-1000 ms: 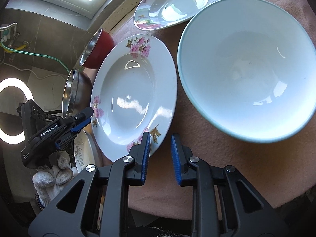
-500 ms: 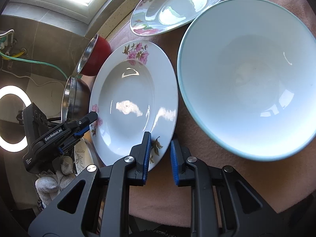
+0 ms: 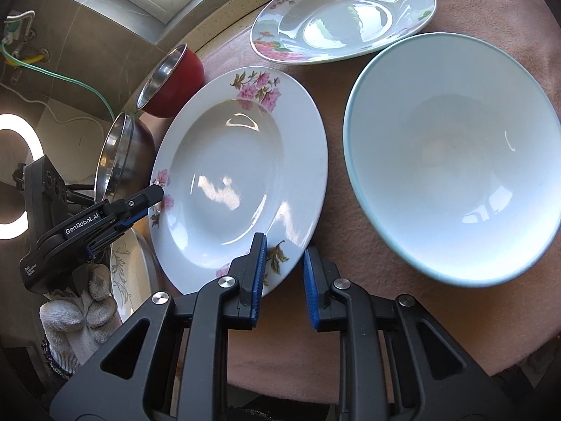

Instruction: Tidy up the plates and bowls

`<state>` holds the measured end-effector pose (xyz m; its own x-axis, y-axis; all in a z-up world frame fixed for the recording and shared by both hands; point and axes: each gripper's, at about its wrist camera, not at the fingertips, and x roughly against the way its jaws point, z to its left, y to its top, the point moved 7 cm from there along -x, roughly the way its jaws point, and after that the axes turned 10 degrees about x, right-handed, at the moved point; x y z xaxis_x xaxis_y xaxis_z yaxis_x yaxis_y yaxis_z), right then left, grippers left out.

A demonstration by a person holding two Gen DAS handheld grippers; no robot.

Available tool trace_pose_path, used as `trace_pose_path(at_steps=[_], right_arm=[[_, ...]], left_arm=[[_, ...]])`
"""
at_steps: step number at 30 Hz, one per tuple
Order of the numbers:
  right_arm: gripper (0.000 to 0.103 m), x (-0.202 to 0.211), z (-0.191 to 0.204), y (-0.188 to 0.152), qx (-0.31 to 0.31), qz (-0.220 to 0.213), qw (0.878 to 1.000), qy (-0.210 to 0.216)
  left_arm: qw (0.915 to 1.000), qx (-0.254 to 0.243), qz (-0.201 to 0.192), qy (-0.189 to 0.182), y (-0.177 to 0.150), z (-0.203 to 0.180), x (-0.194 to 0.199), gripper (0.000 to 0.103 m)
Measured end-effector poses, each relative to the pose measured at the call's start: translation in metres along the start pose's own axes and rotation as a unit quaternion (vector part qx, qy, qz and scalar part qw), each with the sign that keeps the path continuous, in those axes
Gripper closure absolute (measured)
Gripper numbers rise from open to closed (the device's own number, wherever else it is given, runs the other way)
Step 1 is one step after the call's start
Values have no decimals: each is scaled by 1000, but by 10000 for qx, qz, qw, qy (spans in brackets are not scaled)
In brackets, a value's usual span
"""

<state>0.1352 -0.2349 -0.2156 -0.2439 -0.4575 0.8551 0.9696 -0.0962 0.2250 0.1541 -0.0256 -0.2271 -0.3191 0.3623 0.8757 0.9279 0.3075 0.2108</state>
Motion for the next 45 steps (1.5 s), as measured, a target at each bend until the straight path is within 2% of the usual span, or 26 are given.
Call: trace_pose_path(at_steps=[9,18,24,31,45], right_arm=[[82,0,4,-1,179,79,9998,-47],[82,-1,14,-15,302,204,9993,49],[82,-1,10,-17,52,184,9996,228],[81,7,-3,-10,-155,-48,9999,1],[79,3,-10,1,-463,-188,9987,14]], left_arm=[[10000,-32,-79,30,-5,-2,2,81],[9998,-101,-122,101,-9,-5,3,81],[9997,-166,-121,141,-10,-4,2,81],[9997,-172,-66,136,-6,-5,1,82],[9997,-165,-99,172,15,-7,-8,81]])
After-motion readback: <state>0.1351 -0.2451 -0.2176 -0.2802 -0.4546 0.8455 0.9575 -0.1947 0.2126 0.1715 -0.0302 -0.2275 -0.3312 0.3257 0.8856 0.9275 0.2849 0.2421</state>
